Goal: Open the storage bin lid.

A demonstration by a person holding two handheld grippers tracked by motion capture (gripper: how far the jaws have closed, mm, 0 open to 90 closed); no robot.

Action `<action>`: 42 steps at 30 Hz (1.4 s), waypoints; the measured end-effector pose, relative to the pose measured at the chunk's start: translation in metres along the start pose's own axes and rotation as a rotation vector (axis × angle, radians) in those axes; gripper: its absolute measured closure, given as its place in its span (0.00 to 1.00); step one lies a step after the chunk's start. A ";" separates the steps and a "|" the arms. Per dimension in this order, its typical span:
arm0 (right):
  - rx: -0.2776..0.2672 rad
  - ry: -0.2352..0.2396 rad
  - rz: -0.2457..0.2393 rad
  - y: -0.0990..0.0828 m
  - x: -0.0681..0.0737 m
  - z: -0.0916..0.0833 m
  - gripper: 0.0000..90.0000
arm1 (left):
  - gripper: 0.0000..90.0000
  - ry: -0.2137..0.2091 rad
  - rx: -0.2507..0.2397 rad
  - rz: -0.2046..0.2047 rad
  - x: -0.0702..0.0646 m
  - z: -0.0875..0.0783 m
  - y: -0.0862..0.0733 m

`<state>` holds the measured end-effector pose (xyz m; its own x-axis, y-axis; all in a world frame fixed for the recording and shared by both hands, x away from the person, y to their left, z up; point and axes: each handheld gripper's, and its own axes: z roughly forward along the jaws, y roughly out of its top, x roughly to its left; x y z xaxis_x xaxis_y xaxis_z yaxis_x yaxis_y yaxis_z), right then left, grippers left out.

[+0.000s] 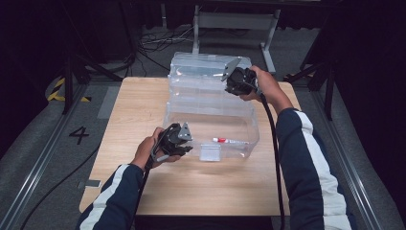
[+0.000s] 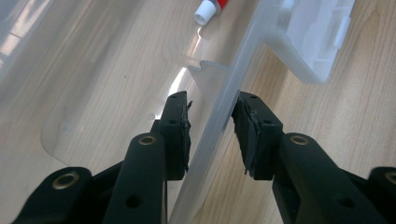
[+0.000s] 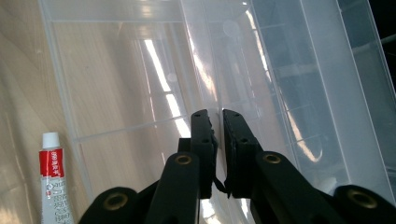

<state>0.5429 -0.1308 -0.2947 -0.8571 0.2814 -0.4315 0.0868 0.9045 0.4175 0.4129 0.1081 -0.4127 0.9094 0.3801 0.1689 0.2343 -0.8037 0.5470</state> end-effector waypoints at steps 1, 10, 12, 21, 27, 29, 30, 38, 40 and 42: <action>-0.008 0.001 -0.004 0.000 0.001 -0.001 0.94 | 0.73 0.001 -0.001 -0.001 0.000 0.000 0.000; -0.027 -0.010 -0.037 -0.001 0.014 -0.012 0.95 | 0.72 0.009 0.003 -0.001 -0.001 0.000 0.000; -0.028 -0.018 -0.042 -0.002 0.018 -0.013 0.95 | 0.72 0.009 0.004 -0.002 -0.001 0.000 0.000; -0.053 -0.002 -0.035 -0.005 0.026 -0.021 0.96 | 0.72 0.008 0.005 -0.003 -0.001 0.000 0.001; -0.050 -0.002 -0.040 -0.006 0.033 -0.025 0.95 | 0.72 0.012 0.001 -0.004 -0.001 0.001 0.000; -0.052 0.001 -0.033 -0.007 0.034 -0.026 0.95 | 0.72 0.014 -0.002 -0.003 -0.002 0.001 0.000; -0.055 -0.001 -0.032 -0.007 0.034 -0.026 0.95 | 0.71 0.014 -0.002 -0.003 -0.002 0.001 0.000; -0.051 0.008 -0.031 -0.008 0.039 -0.030 0.94 | 0.71 0.012 0.002 -0.005 -0.001 0.000 0.000; -0.051 0.011 -0.034 -0.008 0.040 -0.031 0.94 | 0.72 0.011 0.002 -0.005 -0.001 0.000 0.000; -0.050 0.010 -0.039 -0.008 0.040 -0.031 0.94 | 0.71 0.012 0.003 -0.008 -0.001 0.001 0.000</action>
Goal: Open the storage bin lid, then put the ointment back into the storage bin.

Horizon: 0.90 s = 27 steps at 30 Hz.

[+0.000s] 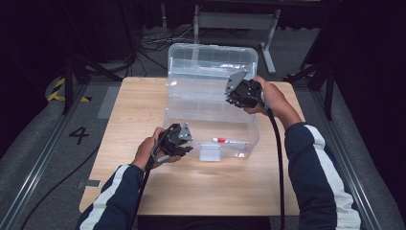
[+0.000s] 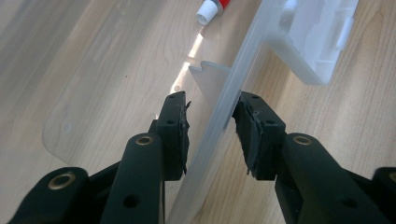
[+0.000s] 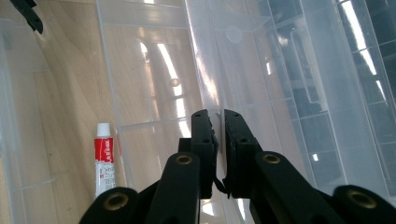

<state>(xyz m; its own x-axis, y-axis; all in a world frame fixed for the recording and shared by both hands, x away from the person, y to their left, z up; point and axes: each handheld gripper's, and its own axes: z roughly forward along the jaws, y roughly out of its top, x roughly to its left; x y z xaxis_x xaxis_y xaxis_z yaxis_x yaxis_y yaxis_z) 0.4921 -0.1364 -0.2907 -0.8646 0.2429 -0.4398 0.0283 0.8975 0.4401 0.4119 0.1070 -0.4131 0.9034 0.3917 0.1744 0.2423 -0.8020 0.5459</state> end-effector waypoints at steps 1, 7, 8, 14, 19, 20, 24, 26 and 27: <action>0.003 0.001 0.004 0.000 0.000 0.000 0.94 | 0.71 0.004 0.000 0.002 0.000 0.000 0.000; 0.014 -0.008 0.000 0.001 0.002 -0.001 0.93 | 0.71 0.005 0.001 0.002 -0.001 0.000 0.000; 0.013 -0.006 -0.003 0.001 0.002 -0.001 0.93 | 0.71 0.005 0.001 0.002 -0.001 0.000 0.000; 0.003 -0.002 0.008 0.000 0.003 -0.001 0.93 | 0.71 0.008 -0.001 0.002 -0.001 0.000 0.000; -0.006 0.000 0.008 -0.002 0.004 -0.002 0.93 | 0.70 0.011 -0.001 0.000 -0.001 0.001 0.000; -0.007 0.004 0.013 -0.002 0.004 -0.003 0.93 | 0.70 0.011 -0.001 0.000 -0.001 0.001 0.000; -0.013 0.009 0.021 -0.003 0.006 -0.004 0.93 | 0.70 0.010 -0.001 0.001 -0.001 0.001 0.000; -0.014 0.004 0.016 -0.004 0.006 -0.004 0.93 | 0.70 0.011 0.000 0.000 -0.001 0.001 0.000; -0.016 0.004 0.015 -0.004 0.007 -0.004 0.93 | 0.70 0.012 0.000 -0.001 -0.001 0.001 0.000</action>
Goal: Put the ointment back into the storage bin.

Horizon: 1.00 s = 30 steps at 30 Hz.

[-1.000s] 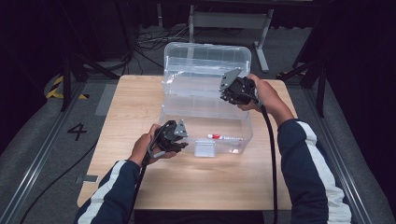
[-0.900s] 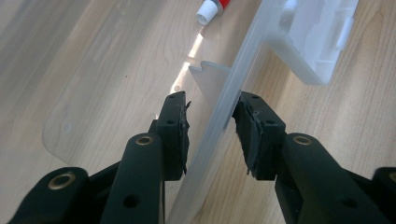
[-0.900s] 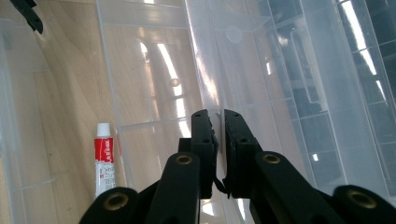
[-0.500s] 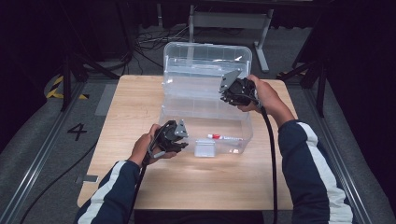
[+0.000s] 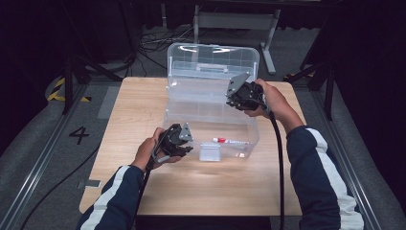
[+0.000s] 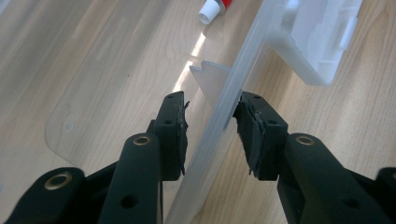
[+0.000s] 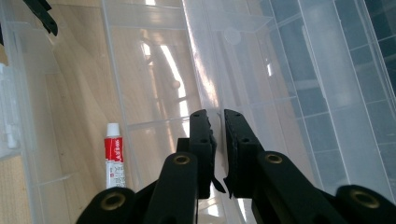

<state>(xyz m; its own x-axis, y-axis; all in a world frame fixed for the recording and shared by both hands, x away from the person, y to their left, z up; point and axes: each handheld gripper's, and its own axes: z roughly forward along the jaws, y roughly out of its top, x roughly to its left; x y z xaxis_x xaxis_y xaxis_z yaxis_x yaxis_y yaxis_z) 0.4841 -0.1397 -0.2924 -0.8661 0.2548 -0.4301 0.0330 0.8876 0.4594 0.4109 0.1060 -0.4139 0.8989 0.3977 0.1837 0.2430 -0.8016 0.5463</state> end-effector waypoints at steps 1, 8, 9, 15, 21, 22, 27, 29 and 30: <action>0.000 -0.001 0.006 0.000 0.001 0.000 0.93 | 0.70 0.001 0.000 0.000 0.000 0.000 0.000; 0.003 -0.016 0.000 -0.001 0.007 -0.002 0.92 | 0.69 0.006 0.002 0.005 0.000 0.000 0.000; 0.003 -0.016 0.002 -0.001 0.008 -0.002 0.92 | 0.69 0.007 0.000 0.002 -0.001 0.000 0.000; 0.006 -0.020 0.005 -0.002 0.011 -0.003 0.91 | 0.69 0.015 0.000 0.002 -0.001 0.000 0.000; -0.004 -0.025 0.002 -0.004 0.015 -0.003 0.90 | 0.68 0.021 -0.001 0.005 -0.002 0.001 0.000; -0.005 -0.025 0.008 -0.004 0.015 -0.004 0.90 | 0.68 0.022 -0.001 0.006 -0.002 0.001 0.000; -0.012 -0.045 0.004 -0.005 0.019 -0.004 0.89 | 0.67 0.026 0.000 0.016 -0.002 0.000 0.000; -0.005 -0.059 -0.002 -0.004 0.022 -0.003 0.88 | 0.67 0.028 -0.004 0.014 -0.003 0.001 0.000; -0.004 -0.062 -0.003 -0.004 0.024 -0.003 0.88 | 0.67 0.028 -0.004 0.015 -0.003 0.001 0.000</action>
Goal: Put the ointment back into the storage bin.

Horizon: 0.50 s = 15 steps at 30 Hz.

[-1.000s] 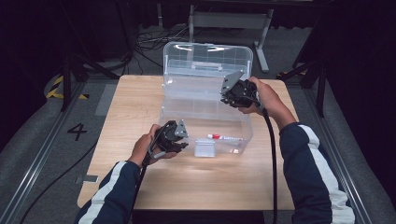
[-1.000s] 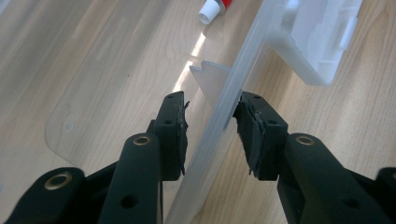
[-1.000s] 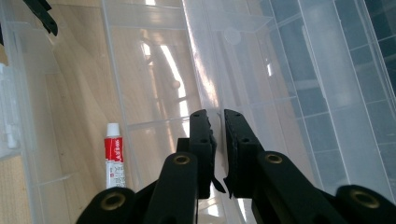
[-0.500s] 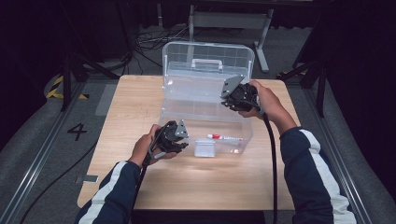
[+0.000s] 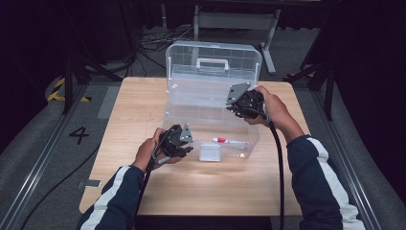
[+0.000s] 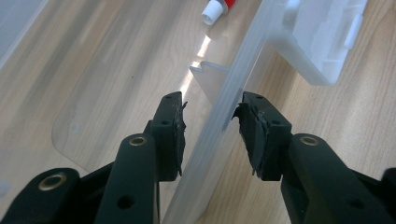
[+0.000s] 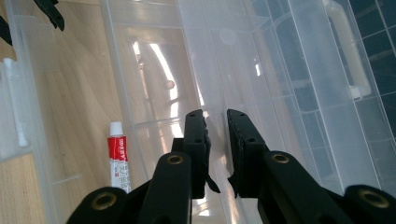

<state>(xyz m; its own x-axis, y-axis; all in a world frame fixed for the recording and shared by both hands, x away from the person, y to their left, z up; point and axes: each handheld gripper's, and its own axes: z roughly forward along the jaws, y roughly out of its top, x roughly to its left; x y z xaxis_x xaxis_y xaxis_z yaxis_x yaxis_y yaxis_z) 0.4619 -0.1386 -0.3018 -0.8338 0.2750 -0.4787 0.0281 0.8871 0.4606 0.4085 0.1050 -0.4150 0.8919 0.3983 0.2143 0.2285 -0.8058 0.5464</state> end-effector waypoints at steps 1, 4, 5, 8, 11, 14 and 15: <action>-0.002 -0.001 0.001 0.000 0.001 0.000 0.88 | 0.67 0.001 -0.001 0.000 0.000 0.000 0.000; -0.013 0.009 0.009 -0.002 0.001 -0.001 0.88 | 0.67 0.001 -0.001 0.000 0.000 0.000 0.000; -0.017 0.013 0.010 -0.003 0.001 -0.001 0.88 | 0.67 0.002 -0.002 0.001 0.000 0.000 0.000; -0.020 0.022 0.016 -0.004 0.003 -0.002 0.88 | 0.68 -0.005 -0.004 0.001 0.000 0.000 -0.001; -0.025 0.021 0.016 -0.006 0.004 -0.002 0.87 | 0.69 -0.012 -0.007 -0.003 0.000 0.000 -0.001; -0.033 0.019 0.024 -0.007 0.004 -0.003 0.87 | 0.70 -0.021 -0.012 -0.006 0.000 -0.001 -0.001; -0.034 0.020 0.022 -0.007 0.004 -0.003 0.87 | 0.70 -0.019 -0.014 -0.006 -0.001 -0.001 -0.001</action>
<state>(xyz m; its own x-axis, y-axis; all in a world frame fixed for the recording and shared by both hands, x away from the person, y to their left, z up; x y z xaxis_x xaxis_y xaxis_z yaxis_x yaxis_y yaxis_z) 0.4568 -0.1448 -0.3050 -0.8443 0.2861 -0.4531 0.0281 0.8680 0.4957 0.4074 0.1056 -0.4146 0.8977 0.3947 0.1958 0.2286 -0.7971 0.5589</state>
